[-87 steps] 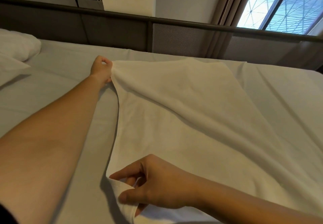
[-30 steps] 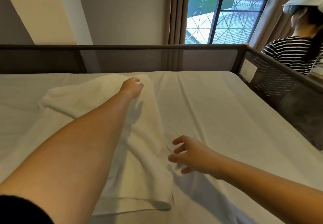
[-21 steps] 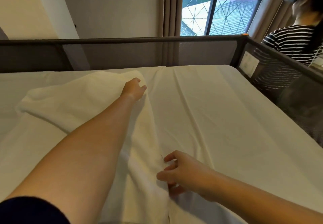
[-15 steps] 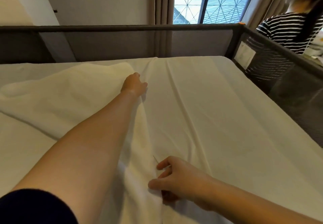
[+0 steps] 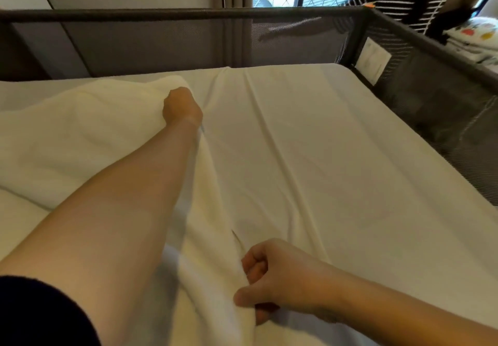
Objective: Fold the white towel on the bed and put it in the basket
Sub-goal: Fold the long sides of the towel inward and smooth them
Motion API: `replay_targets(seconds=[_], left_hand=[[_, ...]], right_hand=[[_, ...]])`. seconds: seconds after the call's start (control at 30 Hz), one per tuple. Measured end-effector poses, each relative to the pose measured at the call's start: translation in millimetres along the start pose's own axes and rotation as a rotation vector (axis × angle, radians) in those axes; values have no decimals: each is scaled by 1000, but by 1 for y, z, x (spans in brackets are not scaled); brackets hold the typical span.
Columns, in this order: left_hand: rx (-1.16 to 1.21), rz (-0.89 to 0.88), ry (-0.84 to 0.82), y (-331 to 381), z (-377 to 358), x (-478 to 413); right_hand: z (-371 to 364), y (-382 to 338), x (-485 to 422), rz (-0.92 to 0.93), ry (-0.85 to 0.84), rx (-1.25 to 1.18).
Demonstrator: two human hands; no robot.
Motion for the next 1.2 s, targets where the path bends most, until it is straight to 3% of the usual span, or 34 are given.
replay_targets(seconds=[0.23, 0.47, 0.83, 1.2], left_hand=[[133, -45, 107, 32, 37, 21], [277, -168, 84, 106, 43, 53], [388, -270, -5, 244, -17, 100], [453, -353, -121, 386, -76, 170]], right_hand=[[13, -1, 45, 54, 34, 112], [50, 23, 115, 36, 93, 142], [130, 84, 209, 0, 180, 153], [218, 155, 293, -155, 281, 215]])
Point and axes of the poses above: each hand's wrist, its own x-axis away from the middle knuckle, its own z-axis out of the back of the hand, y = z × x, the point moved 6 cm from there along -x, towards the middle knuckle, and after that the axes turned 15 degrees about -y, right-handed, at the moved point
